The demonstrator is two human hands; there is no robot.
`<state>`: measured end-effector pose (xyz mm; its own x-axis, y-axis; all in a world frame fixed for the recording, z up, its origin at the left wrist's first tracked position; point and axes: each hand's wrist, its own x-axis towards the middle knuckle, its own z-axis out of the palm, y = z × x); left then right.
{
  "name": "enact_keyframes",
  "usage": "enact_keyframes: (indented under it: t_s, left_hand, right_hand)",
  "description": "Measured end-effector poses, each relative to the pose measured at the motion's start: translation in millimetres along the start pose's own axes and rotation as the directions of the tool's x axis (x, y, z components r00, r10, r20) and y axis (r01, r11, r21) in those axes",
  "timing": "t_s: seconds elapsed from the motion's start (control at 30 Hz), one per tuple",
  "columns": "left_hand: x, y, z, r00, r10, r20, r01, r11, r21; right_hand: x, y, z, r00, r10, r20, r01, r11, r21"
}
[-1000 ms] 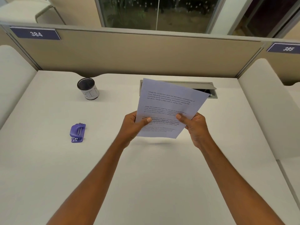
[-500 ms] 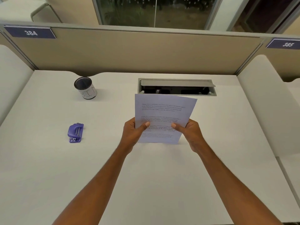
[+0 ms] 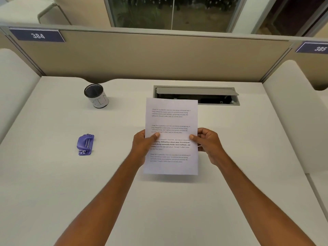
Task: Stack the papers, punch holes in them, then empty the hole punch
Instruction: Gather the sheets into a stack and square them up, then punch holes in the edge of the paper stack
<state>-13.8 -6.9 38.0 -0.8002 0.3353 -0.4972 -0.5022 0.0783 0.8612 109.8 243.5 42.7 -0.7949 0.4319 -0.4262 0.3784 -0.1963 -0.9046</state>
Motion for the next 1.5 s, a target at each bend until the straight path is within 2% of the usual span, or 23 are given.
enact_keyframes:
  t_s: [0.2,0.33,0.43,0.63,0.8,0.9,1.07,1.2,1.33,1.5]
  left_hand:
    - [1.7,-0.8,-30.5,0.991,-0.116,-0.072,0.119,0.992,0.042]
    - [5.4,0.0,-72.1,0.983,-0.112,-0.145,0.121,0.991,0.052]
    - [10.1,5.3,-110.4,0.962,-0.065,-0.264,0.097,0.989,0.108]
    - [15.7,27.6,-184.6,0.874,0.067,-0.482,0.077,0.959,0.273]
    - [17.8,35.3,-230.4,0.797,0.229,-0.559,0.084,0.874,0.478]
    - [23.4,29.6,-250.5,0.795,0.255,-0.550,0.092,0.846,0.525]
    - [32.5,20.8,-268.3,0.843,0.150,-0.517,0.155,0.852,0.500]
    - [38.1,16.5,-275.2,0.848,0.064,-0.525,0.189,0.890,0.415]
    - [40.6,11.3,-283.1,0.874,-0.020,-0.485,0.164,0.952,0.257]
    - [39.2,9.0,-277.7,0.889,-0.037,-0.457,0.133,0.975,0.179]
  right_hand:
    - [8.5,14.4,5.9,0.993,0.114,0.043,-0.116,0.993,0.035]
    - [13.7,23.9,7.6,0.986,0.161,0.039,-0.162,0.986,0.042]
    - [16.8,28.7,9.4,0.984,0.176,0.033,-0.177,0.983,0.038]
    - [21.5,35.5,12.4,0.984,0.176,0.033,-0.176,0.984,0.025]
    - [24.9,38.2,15.7,0.984,0.178,0.023,-0.178,0.984,0.012]
    - [25.4,40.4,18.0,0.983,0.184,0.013,-0.184,0.983,0.023]
    - [24.3,45.7,21.4,0.981,0.195,0.004,-0.195,0.980,0.034]
    - [22.1,48.8,21.6,0.980,0.201,0.002,-0.201,0.979,0.044]
    - [21.0,50.6,20.9,0.979,0.204,-0.002,-0.204,0.978,0.048]
    - [20.1,50.6,19.3,0.980,0.197,-0.008,-0.196,0.979,0.053]
